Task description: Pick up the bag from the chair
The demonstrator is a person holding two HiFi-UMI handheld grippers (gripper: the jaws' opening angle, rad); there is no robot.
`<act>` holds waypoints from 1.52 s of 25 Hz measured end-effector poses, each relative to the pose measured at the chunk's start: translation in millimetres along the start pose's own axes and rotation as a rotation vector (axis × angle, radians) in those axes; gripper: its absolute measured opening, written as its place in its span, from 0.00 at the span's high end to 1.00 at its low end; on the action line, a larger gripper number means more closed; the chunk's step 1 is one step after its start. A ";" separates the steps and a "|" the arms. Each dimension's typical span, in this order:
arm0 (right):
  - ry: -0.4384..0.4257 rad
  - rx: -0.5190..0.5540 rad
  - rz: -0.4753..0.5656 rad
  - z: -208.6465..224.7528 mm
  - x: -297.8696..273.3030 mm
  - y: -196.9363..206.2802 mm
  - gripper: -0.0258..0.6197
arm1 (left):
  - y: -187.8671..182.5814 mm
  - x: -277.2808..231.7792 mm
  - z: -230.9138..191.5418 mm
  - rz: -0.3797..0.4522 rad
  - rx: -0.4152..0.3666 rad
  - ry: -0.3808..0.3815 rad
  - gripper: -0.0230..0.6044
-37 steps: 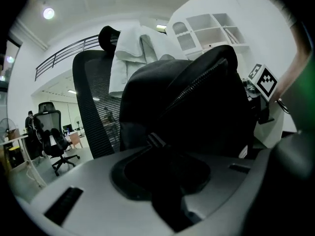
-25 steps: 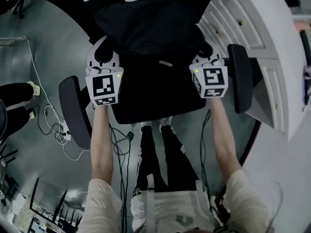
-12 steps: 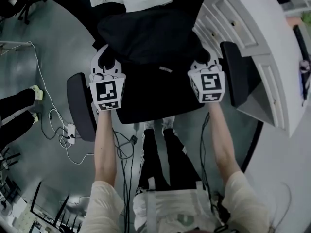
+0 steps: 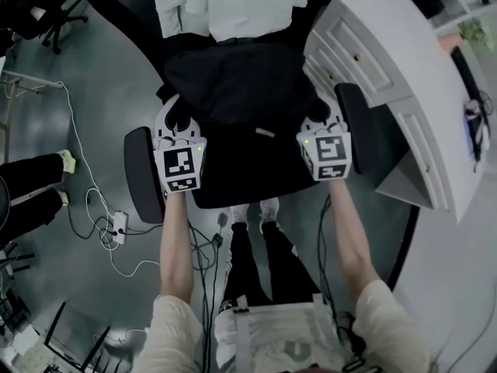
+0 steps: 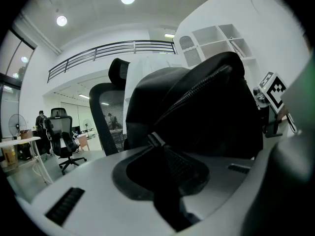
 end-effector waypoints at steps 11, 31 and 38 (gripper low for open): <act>0.043 0.005 0.074 19.8 28.7 -88.8 0.89 | -82.5 32.4 -10.1 0.066 0.016 -0.021 0.87; 0.128 -0.065 0.329 59.4 152.3 -282.7 0.89 | -302.5 157.5 -3.2 0.285 -0.120 -0.154 0.87; 0.128 -0.022 0.423 53.1 204.3 -299.8 0.89 | -318.5 208.8 21.8 0.332 -0.137 -0.221 0.87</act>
Point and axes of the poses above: the fingertips, and each gripper's own axes: x backward along the fingers, z to its right, y out of its underside, the point moved 9 cm from there along x, backward along the fingers, and after that the axes turned 15 degrees about y, right-handed, at the moved point
